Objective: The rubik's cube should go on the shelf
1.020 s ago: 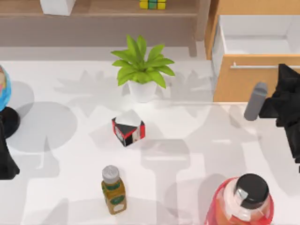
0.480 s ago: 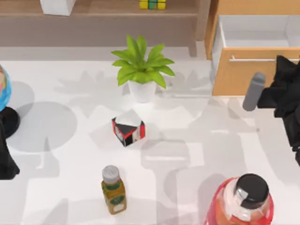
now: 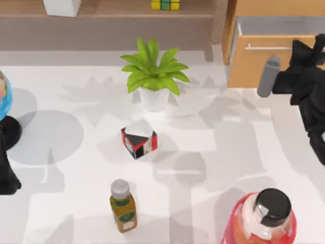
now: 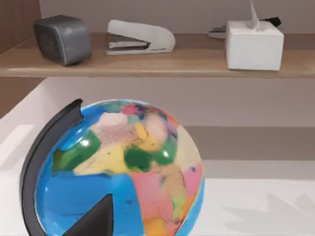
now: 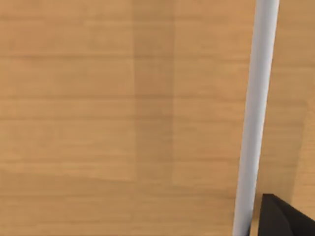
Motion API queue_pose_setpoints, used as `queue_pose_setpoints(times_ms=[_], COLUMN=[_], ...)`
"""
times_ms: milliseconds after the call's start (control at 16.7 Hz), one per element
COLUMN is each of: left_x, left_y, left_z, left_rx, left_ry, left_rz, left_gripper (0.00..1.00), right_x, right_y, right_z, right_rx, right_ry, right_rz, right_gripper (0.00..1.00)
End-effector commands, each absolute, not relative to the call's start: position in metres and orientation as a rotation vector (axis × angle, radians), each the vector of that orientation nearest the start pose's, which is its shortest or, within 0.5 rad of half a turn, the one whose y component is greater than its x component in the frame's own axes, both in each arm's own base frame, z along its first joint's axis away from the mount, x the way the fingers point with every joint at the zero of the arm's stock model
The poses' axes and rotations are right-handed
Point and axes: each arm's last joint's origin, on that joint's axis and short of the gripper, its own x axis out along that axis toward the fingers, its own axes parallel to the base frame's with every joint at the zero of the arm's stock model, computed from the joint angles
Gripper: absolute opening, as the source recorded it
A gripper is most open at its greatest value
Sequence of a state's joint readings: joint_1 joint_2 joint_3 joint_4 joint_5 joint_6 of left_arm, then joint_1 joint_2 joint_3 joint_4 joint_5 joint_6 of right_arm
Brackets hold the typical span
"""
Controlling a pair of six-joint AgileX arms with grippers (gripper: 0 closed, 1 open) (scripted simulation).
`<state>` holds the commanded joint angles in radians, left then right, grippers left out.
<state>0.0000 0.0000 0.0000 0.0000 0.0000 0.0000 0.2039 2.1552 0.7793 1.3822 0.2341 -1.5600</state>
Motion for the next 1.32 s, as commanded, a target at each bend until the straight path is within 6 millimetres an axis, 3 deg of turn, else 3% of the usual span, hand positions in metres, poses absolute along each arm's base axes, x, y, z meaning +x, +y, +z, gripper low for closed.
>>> queue_pose_setpoints(times_ms=[480, 1020, 1320], left_x=[0.106, 0.106, 0.106], left_y=[-0.001, -0.001, -0.001], left_z=[0.160, 0.160, 0.160], left_rx=[0.000, 0.000, 0.000], left_ry=[0.000, 0.000, 0.000], left_rz=[0.000, 0.000, 0.000], left_gripper=[1.00, 1.00, 1.00], right_x=[0.380, 0.438, 0.440], right_y=[0.073, 0.073, 0.073], right_z=[0.093, 0.093, 0.093], right_rx=[-1.572, -1.572, -1.572], right_ry=[-0.012, -0.012, -0.011], right_rz=[-0.013, -0.013, -0.013], right_gripper=[0.00, 0.00, 0.00])
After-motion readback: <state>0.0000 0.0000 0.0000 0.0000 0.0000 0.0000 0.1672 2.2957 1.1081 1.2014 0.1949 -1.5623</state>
